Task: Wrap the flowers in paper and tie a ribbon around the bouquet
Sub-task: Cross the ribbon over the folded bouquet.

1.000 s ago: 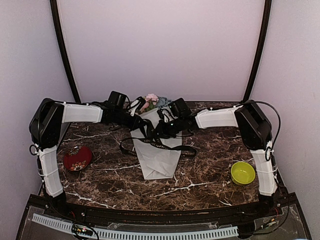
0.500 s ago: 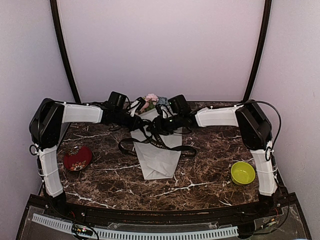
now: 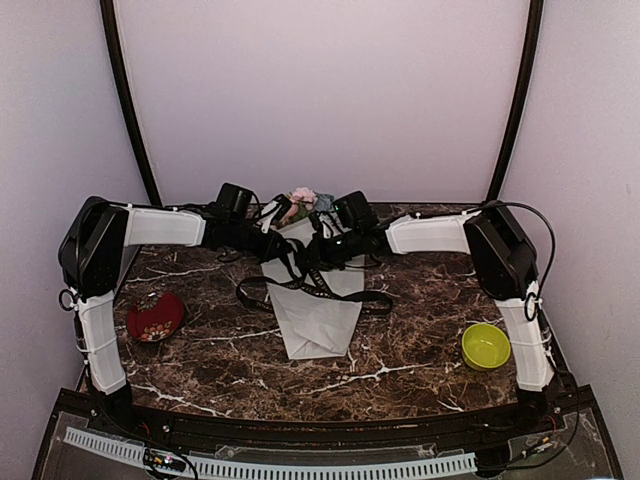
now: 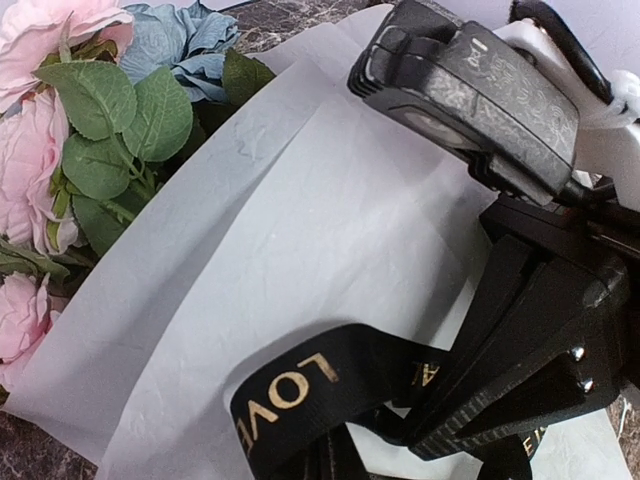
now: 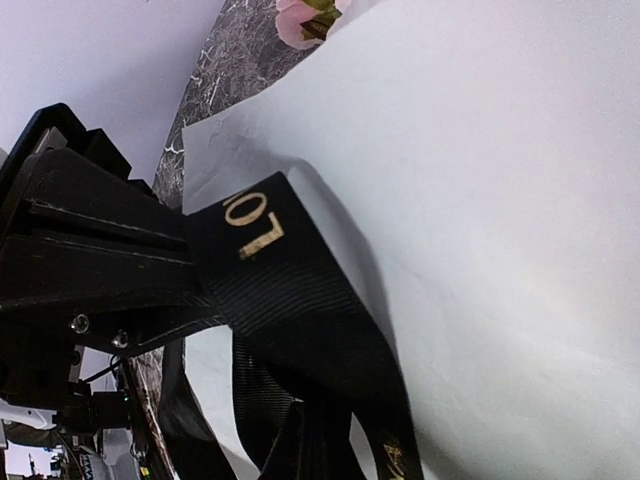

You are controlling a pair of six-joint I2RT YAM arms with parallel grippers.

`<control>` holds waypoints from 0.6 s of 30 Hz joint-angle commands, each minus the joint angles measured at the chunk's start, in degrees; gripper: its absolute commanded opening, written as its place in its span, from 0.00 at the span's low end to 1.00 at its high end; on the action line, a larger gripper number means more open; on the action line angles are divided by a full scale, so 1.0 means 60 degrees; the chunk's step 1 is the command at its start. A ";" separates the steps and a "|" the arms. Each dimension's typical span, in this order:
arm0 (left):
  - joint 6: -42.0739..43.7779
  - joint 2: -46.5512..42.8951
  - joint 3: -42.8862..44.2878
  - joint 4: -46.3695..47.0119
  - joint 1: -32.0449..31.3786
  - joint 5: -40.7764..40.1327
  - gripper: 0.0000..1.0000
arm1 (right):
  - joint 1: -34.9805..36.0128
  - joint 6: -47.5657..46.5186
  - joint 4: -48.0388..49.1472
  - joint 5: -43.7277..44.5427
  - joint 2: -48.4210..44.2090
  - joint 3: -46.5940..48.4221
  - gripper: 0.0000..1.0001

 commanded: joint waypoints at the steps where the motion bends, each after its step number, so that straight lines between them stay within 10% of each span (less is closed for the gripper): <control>1: 0.0016 -0.0251 0.0112 -0.0114 0.0008 0.0242 0.04 | -0.0009 -0.0052 -0.0009 0.0168 0.0083 -0.0012 0.00; 7: 0.0522 -0.0516 0.0410 -0.0614 0.0020 0.0226 0.25 | -0.0006 -0.0041 -0.0051 0.0210 0.0163 -0.0127 0.00; 18: 0.1367 -0.0676 0.1310 -0.1779 0.0400 0.1053 0.32 | -0.0007 -0.0110 -0.0129 0.0292 0.0101 -0.0187 0.00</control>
